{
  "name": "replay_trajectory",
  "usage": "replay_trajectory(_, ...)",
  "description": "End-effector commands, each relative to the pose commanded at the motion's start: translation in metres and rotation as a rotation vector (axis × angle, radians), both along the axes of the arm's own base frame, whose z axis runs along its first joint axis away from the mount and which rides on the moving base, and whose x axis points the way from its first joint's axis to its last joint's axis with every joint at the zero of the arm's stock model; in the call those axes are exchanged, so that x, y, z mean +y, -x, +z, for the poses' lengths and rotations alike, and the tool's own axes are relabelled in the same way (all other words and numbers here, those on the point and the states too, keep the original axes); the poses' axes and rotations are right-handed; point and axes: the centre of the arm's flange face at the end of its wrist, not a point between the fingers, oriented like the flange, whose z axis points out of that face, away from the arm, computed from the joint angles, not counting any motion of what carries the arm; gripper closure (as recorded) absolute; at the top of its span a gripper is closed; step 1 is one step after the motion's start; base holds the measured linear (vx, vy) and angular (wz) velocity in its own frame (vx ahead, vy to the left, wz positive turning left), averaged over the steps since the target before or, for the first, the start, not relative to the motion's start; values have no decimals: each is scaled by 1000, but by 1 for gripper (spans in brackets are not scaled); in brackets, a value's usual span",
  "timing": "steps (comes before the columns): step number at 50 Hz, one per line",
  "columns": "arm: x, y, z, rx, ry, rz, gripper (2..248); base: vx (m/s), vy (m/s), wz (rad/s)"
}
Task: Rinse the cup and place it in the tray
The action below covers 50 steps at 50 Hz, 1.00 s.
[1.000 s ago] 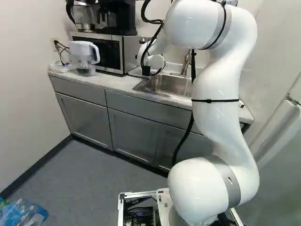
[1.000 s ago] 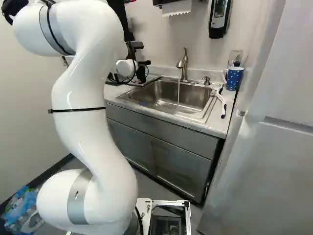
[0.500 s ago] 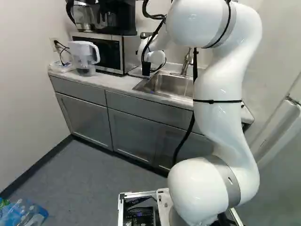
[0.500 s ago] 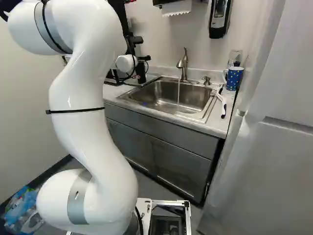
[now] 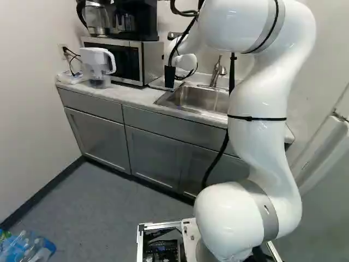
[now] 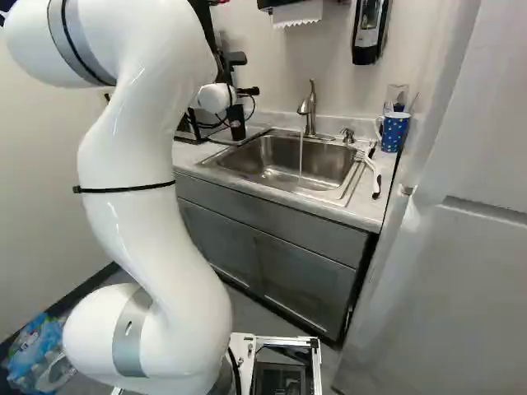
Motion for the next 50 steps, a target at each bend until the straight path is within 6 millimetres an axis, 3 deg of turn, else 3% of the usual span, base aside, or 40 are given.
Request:
replay_trajectory(18,-29,8,18,6,-2,-39,3,0,0,0)
replay_trajectory(50,-80,5,48,5,-6,-111,3,0,0,0)
